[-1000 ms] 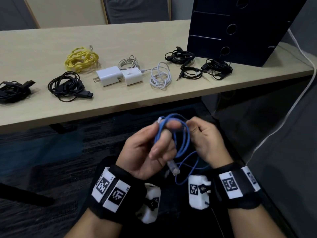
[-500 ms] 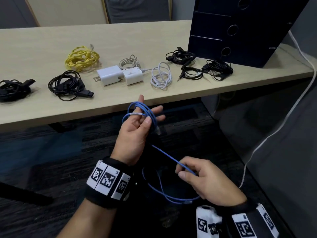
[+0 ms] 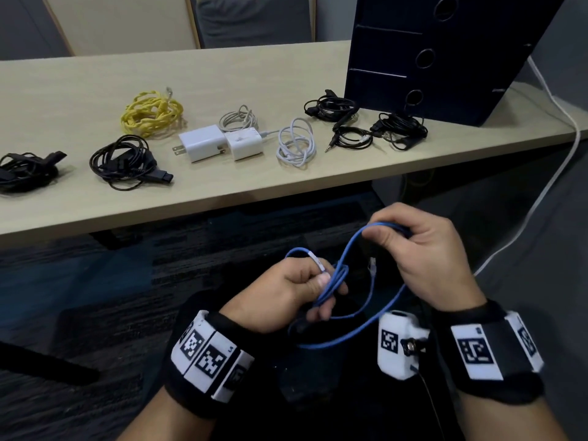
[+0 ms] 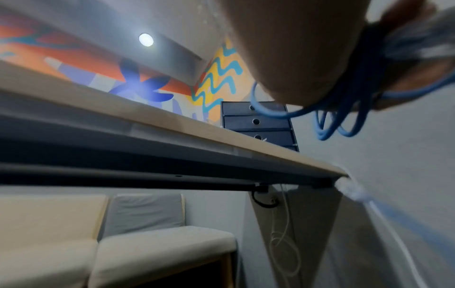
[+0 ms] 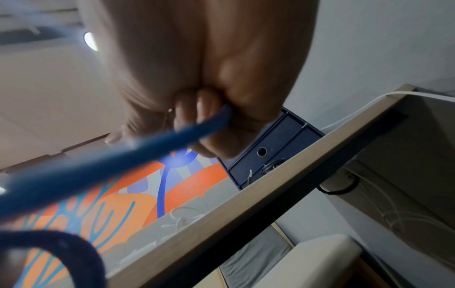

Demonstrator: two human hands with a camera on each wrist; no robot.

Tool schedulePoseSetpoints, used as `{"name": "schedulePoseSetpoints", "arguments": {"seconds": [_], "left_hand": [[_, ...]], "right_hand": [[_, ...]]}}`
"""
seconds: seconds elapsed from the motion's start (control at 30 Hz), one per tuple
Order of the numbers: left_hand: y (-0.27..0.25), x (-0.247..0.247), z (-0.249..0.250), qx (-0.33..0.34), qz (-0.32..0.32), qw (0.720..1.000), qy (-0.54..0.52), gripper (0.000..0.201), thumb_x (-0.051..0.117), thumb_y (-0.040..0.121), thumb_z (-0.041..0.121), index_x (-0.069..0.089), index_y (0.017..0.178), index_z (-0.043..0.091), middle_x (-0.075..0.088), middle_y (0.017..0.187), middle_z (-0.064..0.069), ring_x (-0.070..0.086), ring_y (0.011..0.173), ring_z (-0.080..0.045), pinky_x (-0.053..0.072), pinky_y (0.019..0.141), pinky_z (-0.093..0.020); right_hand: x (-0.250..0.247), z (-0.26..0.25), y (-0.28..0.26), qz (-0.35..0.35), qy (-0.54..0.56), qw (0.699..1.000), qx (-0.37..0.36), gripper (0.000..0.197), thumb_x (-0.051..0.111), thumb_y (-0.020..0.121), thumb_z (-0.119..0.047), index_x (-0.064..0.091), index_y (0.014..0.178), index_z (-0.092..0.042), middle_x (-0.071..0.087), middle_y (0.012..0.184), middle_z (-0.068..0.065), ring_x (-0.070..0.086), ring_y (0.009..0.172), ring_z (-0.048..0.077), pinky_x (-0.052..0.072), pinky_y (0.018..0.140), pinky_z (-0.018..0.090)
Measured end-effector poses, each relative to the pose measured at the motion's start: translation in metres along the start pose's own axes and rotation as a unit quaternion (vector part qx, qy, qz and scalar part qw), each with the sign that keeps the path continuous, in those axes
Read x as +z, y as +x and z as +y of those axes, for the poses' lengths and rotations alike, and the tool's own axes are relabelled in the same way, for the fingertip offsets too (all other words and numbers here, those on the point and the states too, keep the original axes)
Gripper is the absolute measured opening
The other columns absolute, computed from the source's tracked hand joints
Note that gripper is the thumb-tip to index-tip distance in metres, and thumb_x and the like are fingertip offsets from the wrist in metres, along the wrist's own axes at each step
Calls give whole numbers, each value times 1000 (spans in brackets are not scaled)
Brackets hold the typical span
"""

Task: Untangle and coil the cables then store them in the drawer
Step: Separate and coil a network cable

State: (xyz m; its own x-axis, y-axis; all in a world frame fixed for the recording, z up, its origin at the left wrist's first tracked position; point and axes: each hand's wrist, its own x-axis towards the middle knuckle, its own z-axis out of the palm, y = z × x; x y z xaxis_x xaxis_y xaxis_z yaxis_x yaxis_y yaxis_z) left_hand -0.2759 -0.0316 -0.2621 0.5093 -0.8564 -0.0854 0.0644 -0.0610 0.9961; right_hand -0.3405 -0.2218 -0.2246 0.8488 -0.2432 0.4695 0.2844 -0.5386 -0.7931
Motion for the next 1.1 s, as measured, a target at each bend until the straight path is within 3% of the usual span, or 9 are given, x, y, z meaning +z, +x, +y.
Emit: {"name": "schedulePoseSetpoints", "arguments": {"seconds": [0.1, 0.3, 0.43, 0.53, 0.6, 0.67, 0.73, 0.9, 1.1], "left_hand": [[-3, 0, 5, 16, 0, 993, -115, 30, 43, 94, 27, 64, 81, 11, 48, 50, -1, 35, 43, -13, 29, 42, -23], [-3, -3, 5, 35, -82, 937, -338, 31, 61, 88, 41, 64, 82, 11, 39, 48, 4, 31, 45, -12, 43, 51, -22], [-3, -5, 7, 58, -85, 901, -421, 21, 64, 89, 29, 57, 87, 10, 36, 54, 7, 29, 47, -6, 36, 50, -19], [-3, -10, 7, 51, -66, 889, -450, 12, 67, 86, 15, 57, 85, 9, 28, 54, 6, 25, 45, -4, 31, 47, -19], [-2, -11, 7, 37, -80, 876, -475, 8, 61, 89, 14, 57, 86, 8, 28, 55, 5, 25, 45, -5, 32, 47, -18], [-1, -11, 6, 25, -85, 872, -482, 8, 57, 92, 14, 57, 87, 7, 28, 56, 5, 26, 46, -5, 34, 48, -18], [0, -11, 5, 22, -95, 870, -484, 9, 56, 93, 13, 58, 88, 6, 30, 55, 5, 26, 46, -5, 35, 48, -19], [0, -15, 3, 10, -76, 890, -449, 10, 65, 86, 13, 58, 84, 7, 42, 51, 8, 23, 43, -4, 36, 46, -18], [9, -10, 4, -53, 126, 929, -345, 22, 59, 83, 28, 52, 81, 8, 18, 52, 8, 20, 39, -1, 32, 41, -15]], "right_hand": [[3, 11, 4, 7, -20, 1000, 16, 9, 69, 81, -22, 65, 74, -23, 65, 73, -9, 55, 64, -4, 40, 65, 9], [28, 33, 2, -29, -2, 996, 82, 16, 62, 85, -39, 62, 71, -31, 61, 69, -1, 48, 63, -1, 40, 62, 20], [45, 45, -14, -57, 29, 989, 133, 30, 52, 89, -53, 65, 78, -28, 59, 65, -13, 49, 63, -4, 40, 63, 25], [51, 35, -29, -86, 280, 930, 220, 69, 56, 64, -87, 67, 106, -34, 53, 69, -10, 31, 42, 0, 24, 39, 18], [49, 27, -31, -133, 392, 882, 225, 104, 65, 47, -89, 55, 130, -28, 62, 88, 6, 24, 39, -1, 16, 35, 15], [48, 19, -27, -171, 410, 871, 210, 118, 74, 44, -79, 42, 140, -19, 59, 111, 29, 38, 38, -3, 25, 35, 8], [50, 17, -25, -178, 424, 862, 214, 112, 79, 51, -69, 40, 139, -12, 55, 115, 28, 46, 38, -3, 32, 34, 8], [51, 30, -32, -129, 491, 828, 239, 72, 84, 65, -53, 59, 123, -19, 55, 85, 9, 28, 35, -3, 22, 31, 10], [57, 27, -27, -15, 279, 940, 197, 16, 62, 87, -11, 69, 98, -21, 68, 77, -2, 57, 56, -2, 41, 53, 9]]}}
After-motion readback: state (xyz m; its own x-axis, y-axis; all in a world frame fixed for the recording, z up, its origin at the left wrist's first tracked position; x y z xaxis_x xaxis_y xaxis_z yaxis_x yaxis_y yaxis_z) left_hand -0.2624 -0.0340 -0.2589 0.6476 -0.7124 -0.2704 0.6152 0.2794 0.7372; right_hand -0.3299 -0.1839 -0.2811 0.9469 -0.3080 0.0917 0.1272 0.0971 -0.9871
